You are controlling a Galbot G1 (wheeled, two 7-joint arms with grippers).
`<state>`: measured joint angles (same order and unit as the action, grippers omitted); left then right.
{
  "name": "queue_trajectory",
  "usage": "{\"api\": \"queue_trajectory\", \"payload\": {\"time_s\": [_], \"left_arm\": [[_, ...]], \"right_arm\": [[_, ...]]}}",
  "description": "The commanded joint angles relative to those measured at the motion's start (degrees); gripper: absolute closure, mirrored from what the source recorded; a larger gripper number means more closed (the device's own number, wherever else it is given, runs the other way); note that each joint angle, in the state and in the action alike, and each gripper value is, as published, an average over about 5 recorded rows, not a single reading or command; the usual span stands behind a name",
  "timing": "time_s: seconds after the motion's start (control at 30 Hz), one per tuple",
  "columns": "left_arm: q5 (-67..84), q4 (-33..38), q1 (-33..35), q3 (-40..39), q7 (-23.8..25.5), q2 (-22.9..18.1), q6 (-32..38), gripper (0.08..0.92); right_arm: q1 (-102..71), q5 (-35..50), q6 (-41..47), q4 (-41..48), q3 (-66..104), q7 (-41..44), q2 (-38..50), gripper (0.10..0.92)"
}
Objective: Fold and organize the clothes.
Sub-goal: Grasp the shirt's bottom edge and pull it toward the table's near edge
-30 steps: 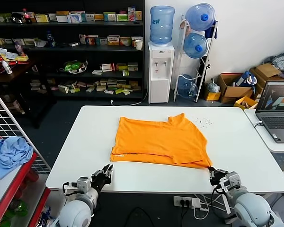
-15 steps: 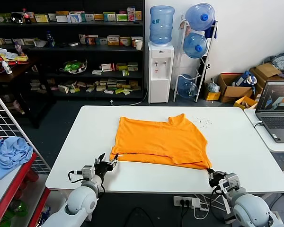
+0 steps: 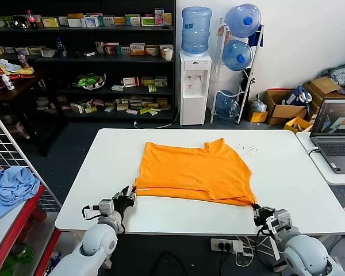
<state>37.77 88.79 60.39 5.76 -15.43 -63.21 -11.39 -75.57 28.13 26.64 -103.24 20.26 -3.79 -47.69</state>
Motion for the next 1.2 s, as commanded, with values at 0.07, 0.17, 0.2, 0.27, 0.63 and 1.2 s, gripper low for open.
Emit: {"api": "queue_trajectory", "payload": {"time_s": [0.07, 0.17, 0.2, 0.27, 0.63, 1.2], "left_arm": [[0.3, 1.7, 2.8, 0.2, -0.3, 0.1, -0.2, 0.747], [0.5, 2.7, 3.9, 0.3, -0.4, -0.1, -0.6, 0.834], [0.5, 3.0, 4.3, 0.4, -0.4, -0.1, -0.7, 0.859], [0.5, 3.7, 5.1, 0.4, -0.4, -0.2, -0.9, 0.896], [0.3, 13.7, 12.8, 1.3, -1.6, 1.8, -2.7, 0.91], [1.0, 18.9, 13.5, 2.0, -1.5, 4.5, -3.6, 0.827]], "right_arm": [[-0.1, -0.1, -0.2, 0.0, 0.1, 0.0, -0.1, 0.902], [-0.4, -0.1, -0.2, -0.3, 0.3, 0.0, 0.0, 0.902], [-0.5, -0.1, -0.2, -0.4, 0.4, 0.0, 0.1, 0.902], [-1.0, -0.1, -0.2, -0.9, 0.6, 0.1, 0.4, 0.902], [-5.5, 1.4, 0.1, -6.1, 0.9, -1.2, 3.2, 0.902], [-13.4, 1.6, 3.2, -10.1, 6.2, -3.2, 4.6, 0.858]]}}
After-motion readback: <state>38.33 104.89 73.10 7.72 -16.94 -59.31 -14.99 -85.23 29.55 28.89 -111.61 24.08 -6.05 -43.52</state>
